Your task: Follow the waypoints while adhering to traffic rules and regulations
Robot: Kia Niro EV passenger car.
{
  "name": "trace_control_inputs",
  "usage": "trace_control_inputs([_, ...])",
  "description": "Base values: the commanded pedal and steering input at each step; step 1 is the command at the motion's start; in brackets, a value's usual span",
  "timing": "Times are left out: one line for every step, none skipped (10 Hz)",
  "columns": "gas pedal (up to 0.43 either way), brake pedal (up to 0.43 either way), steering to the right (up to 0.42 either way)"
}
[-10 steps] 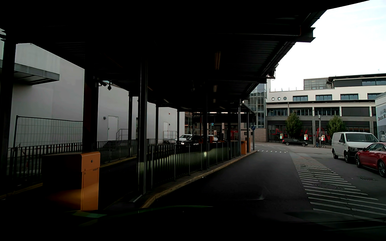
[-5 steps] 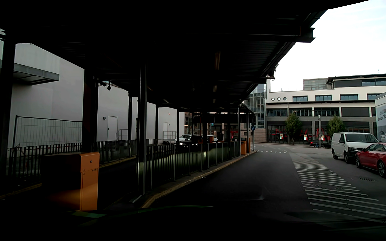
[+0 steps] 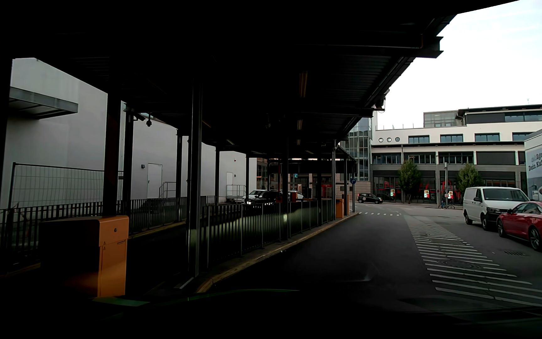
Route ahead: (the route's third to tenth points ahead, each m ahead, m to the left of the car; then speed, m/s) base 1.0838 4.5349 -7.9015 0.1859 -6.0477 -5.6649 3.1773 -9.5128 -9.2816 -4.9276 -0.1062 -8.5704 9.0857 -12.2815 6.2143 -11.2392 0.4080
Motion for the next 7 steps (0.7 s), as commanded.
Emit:
trace_control_inputs([0.079, 0.0, 0.402])
trace_control_inputs([0.087, 0.0, 0.402])
trace_control_inputs([0.11, 0.0, 0.397])
trace_control_inputs([0.118, 0.0, 0.391])
trace_control_inputs([0.13, 0.0, 0.386])
trace_control_inputs([0.13, 0.0, 0.381])
trace_control_inputs([0.13, 0.0, 0.37])
